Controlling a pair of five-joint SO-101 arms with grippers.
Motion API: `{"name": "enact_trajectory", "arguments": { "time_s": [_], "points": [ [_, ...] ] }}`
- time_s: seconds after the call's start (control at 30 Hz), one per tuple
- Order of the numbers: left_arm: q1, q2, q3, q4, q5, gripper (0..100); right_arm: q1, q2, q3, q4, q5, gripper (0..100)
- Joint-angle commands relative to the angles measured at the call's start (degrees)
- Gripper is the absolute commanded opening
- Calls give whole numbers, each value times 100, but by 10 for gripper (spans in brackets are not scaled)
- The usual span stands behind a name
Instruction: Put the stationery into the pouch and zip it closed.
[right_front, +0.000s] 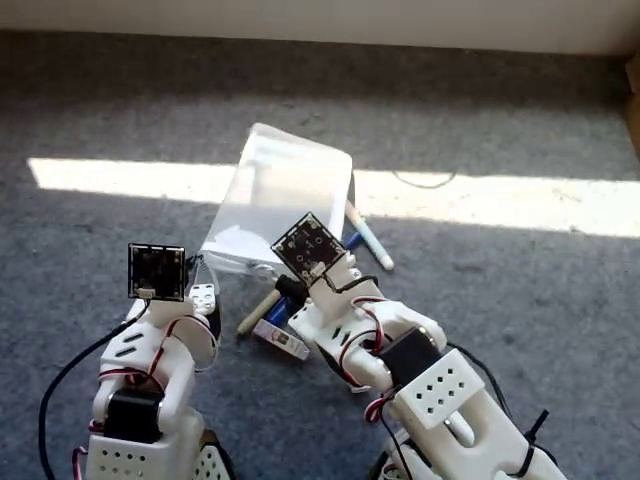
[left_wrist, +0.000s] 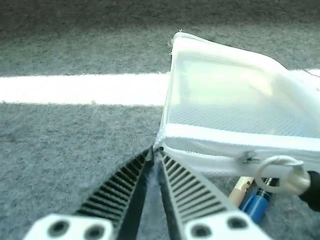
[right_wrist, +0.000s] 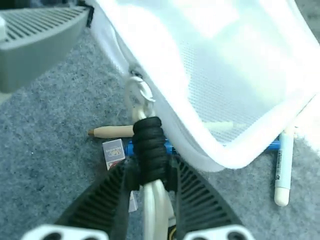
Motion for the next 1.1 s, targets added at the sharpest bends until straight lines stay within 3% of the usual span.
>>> {"name": "enact_trajectory", "arguments": {
  "time_s": [0.0,0.2,1.07],
  "points": [
    [-453,-57,-207,-149,9,6,470,-145,-84,-13,9,5],
    [-831,-57,-207,-141,26,6,919,-145,-92,-13,-9,5],
    [-840,-57,-207,-141,9,6,1552,-154,-110,-13,-237,5]
  ]
}}
